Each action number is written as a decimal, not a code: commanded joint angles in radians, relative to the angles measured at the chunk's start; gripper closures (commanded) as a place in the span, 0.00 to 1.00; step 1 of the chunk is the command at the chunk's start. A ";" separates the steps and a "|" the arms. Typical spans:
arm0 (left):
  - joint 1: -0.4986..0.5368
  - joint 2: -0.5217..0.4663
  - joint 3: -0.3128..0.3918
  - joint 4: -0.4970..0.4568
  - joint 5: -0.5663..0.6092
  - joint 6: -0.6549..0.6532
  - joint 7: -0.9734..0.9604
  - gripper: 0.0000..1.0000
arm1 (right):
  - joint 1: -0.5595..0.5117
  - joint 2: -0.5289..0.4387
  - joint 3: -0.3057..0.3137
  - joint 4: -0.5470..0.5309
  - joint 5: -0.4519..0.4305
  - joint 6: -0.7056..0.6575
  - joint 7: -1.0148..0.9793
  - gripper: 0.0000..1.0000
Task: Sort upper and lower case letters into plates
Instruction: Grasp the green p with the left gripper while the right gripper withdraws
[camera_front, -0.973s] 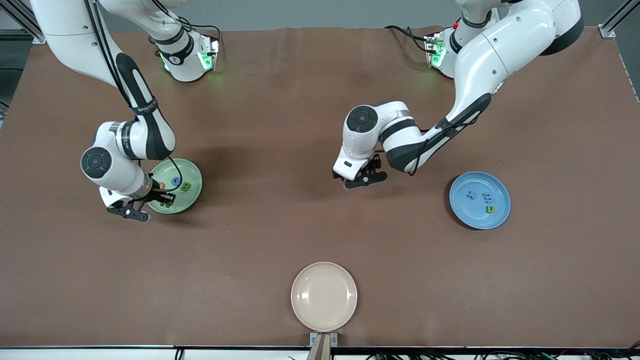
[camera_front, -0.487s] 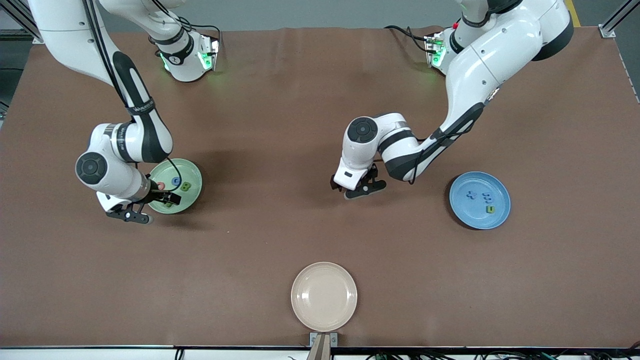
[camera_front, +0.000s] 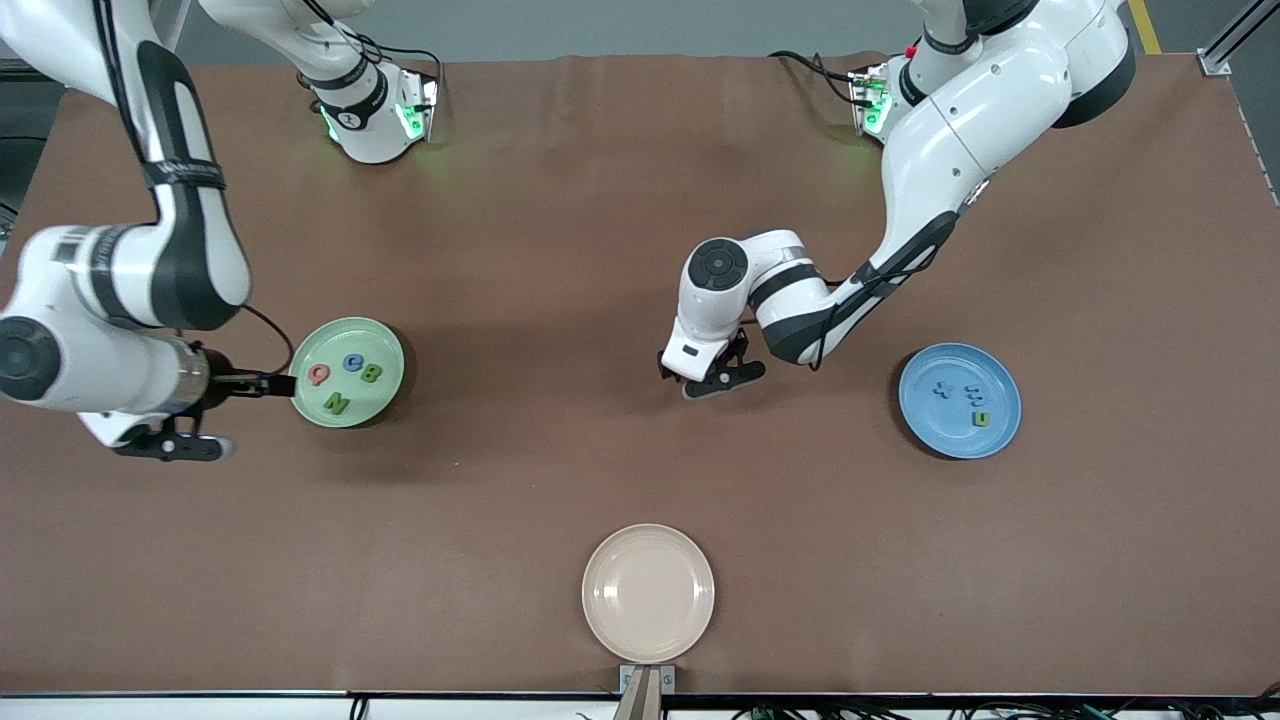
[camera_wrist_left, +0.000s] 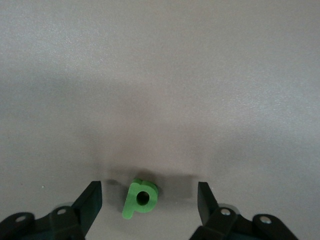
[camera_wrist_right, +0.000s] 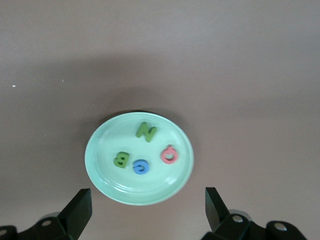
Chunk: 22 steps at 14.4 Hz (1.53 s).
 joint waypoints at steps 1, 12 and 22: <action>-0.010 0.004 0.007 0.012 -0.019 0.004 0.019 0.35 | -0.058 0.011 0.014 0.102 -0.020 -0.081 -0.075 0.00; -0.010 0.004 0.009 -0.001 -0.019 0.001 0.019 0.46 | -0.121 -0.018 0.016 0.243 -0.040 -0.256 -0.127 0.00; -0.010 0.004 0.007 -0.019 -0.019 -0.002 0.019 0.59 | -0.135 -0.015 0.016 0.288 0.023 -0.247 -0.123 0.00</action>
